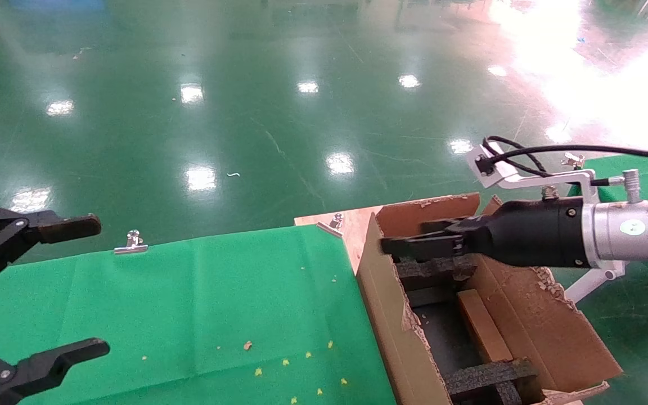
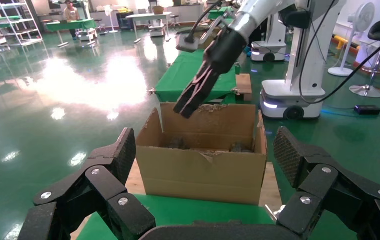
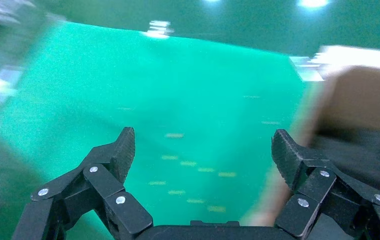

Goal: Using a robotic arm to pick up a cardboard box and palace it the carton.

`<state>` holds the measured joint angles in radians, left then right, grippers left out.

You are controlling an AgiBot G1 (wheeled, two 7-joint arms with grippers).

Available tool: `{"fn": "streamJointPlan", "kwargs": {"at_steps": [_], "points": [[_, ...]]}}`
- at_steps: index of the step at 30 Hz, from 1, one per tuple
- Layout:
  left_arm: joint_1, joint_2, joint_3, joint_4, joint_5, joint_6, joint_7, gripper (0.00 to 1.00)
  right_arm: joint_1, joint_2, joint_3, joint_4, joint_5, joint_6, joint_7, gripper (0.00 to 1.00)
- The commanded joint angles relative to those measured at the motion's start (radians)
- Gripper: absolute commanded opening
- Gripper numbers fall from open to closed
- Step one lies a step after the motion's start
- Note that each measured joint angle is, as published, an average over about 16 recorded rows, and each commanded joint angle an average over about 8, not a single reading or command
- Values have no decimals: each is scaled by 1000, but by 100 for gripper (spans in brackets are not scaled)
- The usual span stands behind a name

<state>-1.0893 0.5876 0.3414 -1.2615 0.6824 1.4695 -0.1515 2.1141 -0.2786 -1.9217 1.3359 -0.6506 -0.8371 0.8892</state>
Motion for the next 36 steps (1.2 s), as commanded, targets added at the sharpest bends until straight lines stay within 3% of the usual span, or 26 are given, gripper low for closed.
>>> {"fn": "streamJointPlan", "kwargs": {"at_steps": [1,5,12,22,36], "points": [[0,0,0,0,0,0,0,100,-5,14,24,9,93,-69,-24,100],[0,0,0,0,0,0,0,100,-9,20,32,13,127,-93,-30,100],[0,0,0,0,0,0,0,100,-32,5,60,2,86,-79,-38,100],[0,0,0,0,0,0,0,100,-195,-50,317,-6,61,-174,-146,100],[0,0,0,0,-1,0,0,100,-372,-109,595,-15,32,-276,-262,100]]}}
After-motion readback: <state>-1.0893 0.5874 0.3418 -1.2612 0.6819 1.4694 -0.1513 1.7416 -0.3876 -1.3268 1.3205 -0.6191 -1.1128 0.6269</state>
